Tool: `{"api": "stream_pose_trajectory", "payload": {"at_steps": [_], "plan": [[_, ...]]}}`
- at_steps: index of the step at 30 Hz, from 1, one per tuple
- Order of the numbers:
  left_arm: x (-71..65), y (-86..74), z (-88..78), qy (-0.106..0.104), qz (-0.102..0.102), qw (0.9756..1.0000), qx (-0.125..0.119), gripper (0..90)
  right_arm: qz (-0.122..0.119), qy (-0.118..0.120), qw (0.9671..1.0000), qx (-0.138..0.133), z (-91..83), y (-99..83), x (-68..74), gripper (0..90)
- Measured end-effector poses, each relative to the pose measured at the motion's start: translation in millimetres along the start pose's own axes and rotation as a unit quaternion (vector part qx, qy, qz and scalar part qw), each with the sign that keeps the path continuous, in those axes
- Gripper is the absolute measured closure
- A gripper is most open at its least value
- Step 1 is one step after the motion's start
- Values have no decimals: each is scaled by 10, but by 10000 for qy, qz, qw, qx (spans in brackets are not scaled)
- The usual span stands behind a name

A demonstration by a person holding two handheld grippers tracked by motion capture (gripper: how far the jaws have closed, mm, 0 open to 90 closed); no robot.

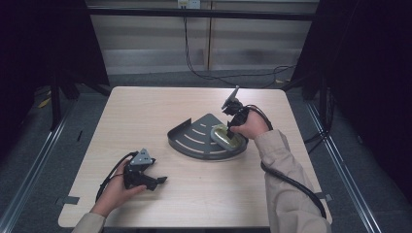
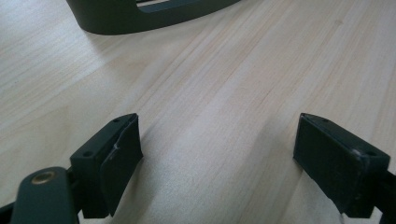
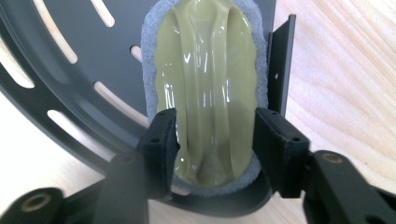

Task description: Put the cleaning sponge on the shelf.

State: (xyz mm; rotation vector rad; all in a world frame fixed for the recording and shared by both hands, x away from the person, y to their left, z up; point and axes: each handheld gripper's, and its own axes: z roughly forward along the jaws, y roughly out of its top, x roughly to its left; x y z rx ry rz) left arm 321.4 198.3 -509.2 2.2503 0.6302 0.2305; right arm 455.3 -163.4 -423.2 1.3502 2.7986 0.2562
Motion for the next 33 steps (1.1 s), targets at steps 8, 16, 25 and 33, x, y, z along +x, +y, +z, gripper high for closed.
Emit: {"api": "stream_pose_trajectory", "payload": {"at_steps": [8,16,25,33], "plan": [[0,-1,0,-8,-3,10000,-9,145,-134,-72,9999,2,-96,-72,38,365],[5,-2,-1,-34,-21,10000,-21,145,-223,-147,9996,0,-196,-179,59,282],[2,-5,-4,-6,18,10000,-2,145,-282,-212,9994,-58,-309,-397,58,256],[1,-5,-4,-5,15,10000,-5,145,-287,-172,9993,-135,-373,-555,38,251]]}}
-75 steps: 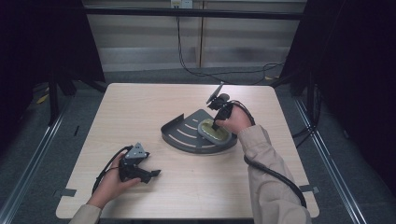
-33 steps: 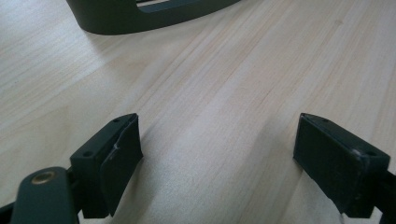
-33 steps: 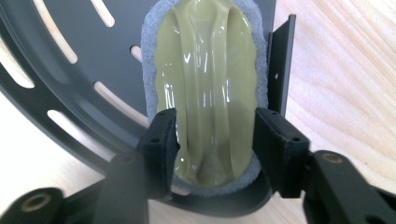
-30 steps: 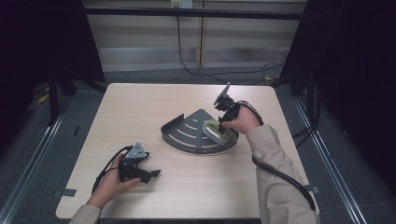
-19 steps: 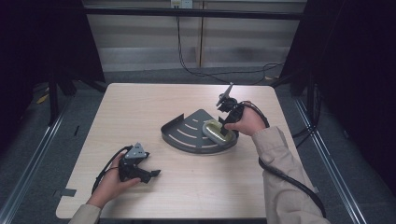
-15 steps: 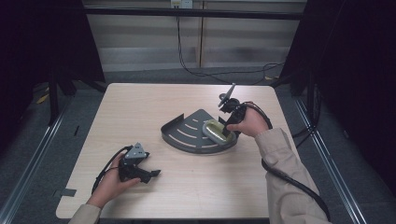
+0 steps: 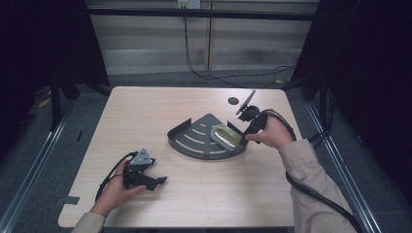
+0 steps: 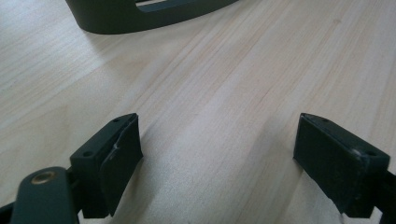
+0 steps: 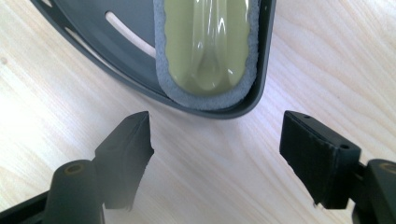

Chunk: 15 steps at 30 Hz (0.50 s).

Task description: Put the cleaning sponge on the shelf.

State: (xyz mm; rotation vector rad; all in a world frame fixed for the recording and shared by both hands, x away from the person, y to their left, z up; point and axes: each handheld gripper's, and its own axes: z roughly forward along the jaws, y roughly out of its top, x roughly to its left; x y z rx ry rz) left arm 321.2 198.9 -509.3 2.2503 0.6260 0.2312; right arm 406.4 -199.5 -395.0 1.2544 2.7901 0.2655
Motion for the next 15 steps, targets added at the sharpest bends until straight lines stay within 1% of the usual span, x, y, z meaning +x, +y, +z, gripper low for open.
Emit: {"api": "stream_pose_trajectory", "payload": {"at_steps": [1,3,5,8,9,11,14,15], "plan": [[0,0,1,-2,0,10000,-4,145,36,-2,10000,7,-8,-14,-1,250],[0,0,0,2,3,10000,-2,145,3,21,10000,-64,-18,-54,-14,250],[0,0,0,2,0,10000,-3,145,22,54,9999,-121,-33,-114,-22,250],[0,0,0,2,1,10000,-3,145,12,58,9999,-123,-28,-143,-15,249],[0,0,0,2,0,10000,-2,145,-8,95,9998,-162,-24,-180,-11,248],[0,-1,0,1,-1,10000,-3,145,-33,63,9999,-130,-26,-210,-1,247],[0,-1,0,3,1,10000,-5,145,-47,77,9998,-153,-22,-237,8,245],[0,-2,-2,10,5,10000,-5,145,-96,86,9998,-175,-19,-270,15,245]]}}
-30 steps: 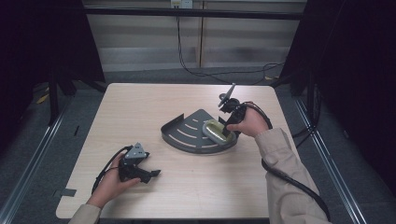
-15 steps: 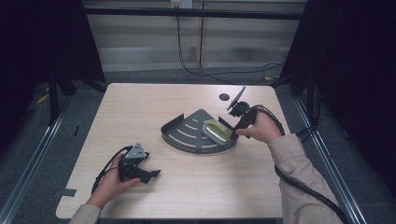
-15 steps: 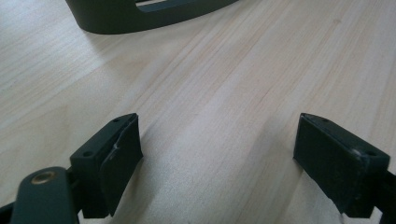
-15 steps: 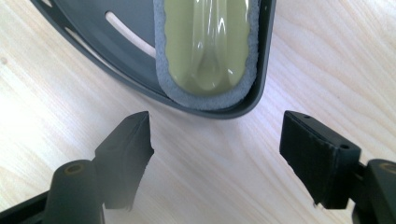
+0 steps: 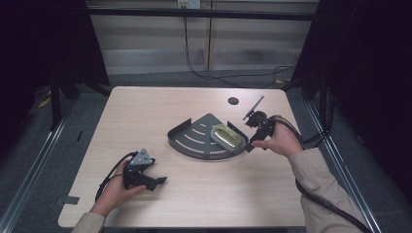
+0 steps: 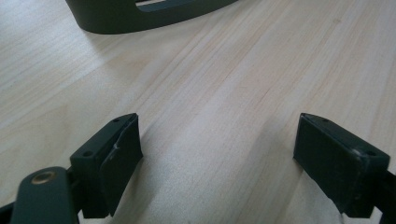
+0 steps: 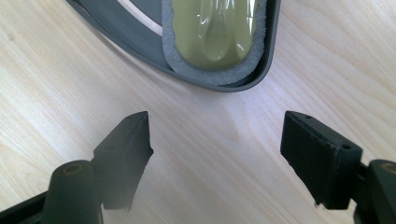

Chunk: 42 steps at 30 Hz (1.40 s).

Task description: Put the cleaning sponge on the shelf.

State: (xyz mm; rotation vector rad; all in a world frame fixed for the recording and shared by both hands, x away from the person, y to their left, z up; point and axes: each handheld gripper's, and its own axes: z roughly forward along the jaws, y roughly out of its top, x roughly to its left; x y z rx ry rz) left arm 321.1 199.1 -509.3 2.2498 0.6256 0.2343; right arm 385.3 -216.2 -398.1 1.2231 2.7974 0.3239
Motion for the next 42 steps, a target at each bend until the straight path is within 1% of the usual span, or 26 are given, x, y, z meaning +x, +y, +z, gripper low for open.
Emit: {"api": "stream_pose_trajectory", "payload": {"at_steps": [3,4,6,8,11,17,20,22,25,26,28,29,30,33,35,36,38,39,40,42], "plan": [[0,-1,0,-8,-5,10000,2,145,18,4,10000,1,14,-39,29,245],[-1,-1,-1,-2,-8,10000,7,145,-48,25,10000,-20,33,-73,38,245],[-2,-2,-1,-10,-17,10000,8,145,-55,48,10000,-20,41,-92,49,245],[-2,-2,-2,-7,-19,10000,12,145,-116,75,9999,-35,65,-153,74,243],[-2,-2,-1,-13,-21,10000,8,145,-107,91,9999,-38,71,-184,88,242],[-3,-2,-5,-3,-17,10000,25,145,-170,76,9998,-48,122,-314,105,236],[-3,-2,-5,-5,-18,10000,25,145,-207,24,9998,-60,158,-371,124,234],[-3,-2,-5,-3,-16,10000,26,145,-224,58,9997,-56,189,-406,144,233],[-3,-2,-5,-4,-16,10000,26,145,-232,76,9997,-91,210,-432,163,232],[-2,-2,-4,-5,-11,10000,18,145,-288,100,9994,-148,237,-460,177,231],[0,-4,-2,-30,-9,10000,-7,145,-265,101,9995,-156,251,-475,191,229],[0,-5,-2,-30,-10,10000,-7,145,-313,114,9993,-179,271,-492,192,228],[0,-6,-3,-31,-8,10000,-5,145,-288,156,9993,-176,313,-538,206,227],[0,-6,-4,-32,-5,10000,-3,145,-314,171,9991,-210,347,-581,204,225],[0,-6,-4,-32,-7,10000,-4,145,-289,184,9990,-292,375,-624,201,224],[0,-6,-4,-32,-8,10000,-5,145,-247,205,9991,-282,381,-640,204,223],[0,-6,-4,-32,-7,10000,-4,145,-257,214,9987,-379,421,-700,203,219],[0,-6,-4,-32,-7,10000,-4,145,-257,214,9987,-379,421,-700,203,219],[0,-6,-4,-32,-7,10000,-4,145,-246,271,9984,-422,441,-733,203,217],[0,-6,-3,-31,-8,10000,-6,145,-268,257,9983,-439,449,-747,204,216]]}}
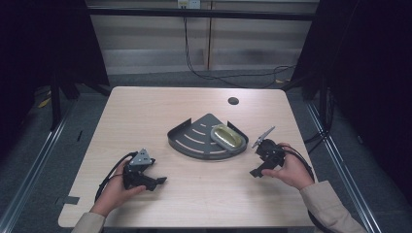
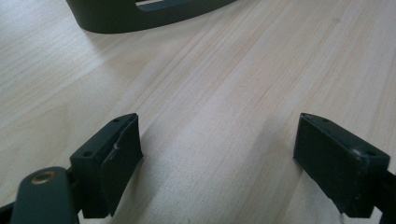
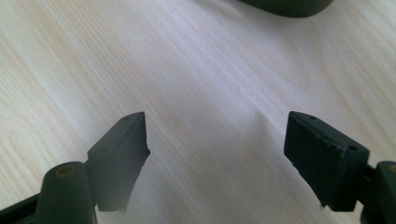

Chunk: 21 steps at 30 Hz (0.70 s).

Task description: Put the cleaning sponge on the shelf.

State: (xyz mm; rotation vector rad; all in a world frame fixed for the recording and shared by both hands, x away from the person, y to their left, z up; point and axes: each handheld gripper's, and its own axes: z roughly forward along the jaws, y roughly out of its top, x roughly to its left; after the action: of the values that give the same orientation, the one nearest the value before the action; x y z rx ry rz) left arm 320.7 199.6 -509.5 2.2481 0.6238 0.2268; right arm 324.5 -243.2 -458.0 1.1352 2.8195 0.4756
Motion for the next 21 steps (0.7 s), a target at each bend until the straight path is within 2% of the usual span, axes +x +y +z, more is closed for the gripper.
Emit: {"api": "stream_pose_trajectory", "payload": {"at_steps": [8,21], "plan": [[0,0,0,-1,2,10000,0,145,4,35,9999,-109,45,-159,4,207],[0,0,-1,-1,1,10000,1,145,-25,37,9996,-293,62,-306,36,196]]}}
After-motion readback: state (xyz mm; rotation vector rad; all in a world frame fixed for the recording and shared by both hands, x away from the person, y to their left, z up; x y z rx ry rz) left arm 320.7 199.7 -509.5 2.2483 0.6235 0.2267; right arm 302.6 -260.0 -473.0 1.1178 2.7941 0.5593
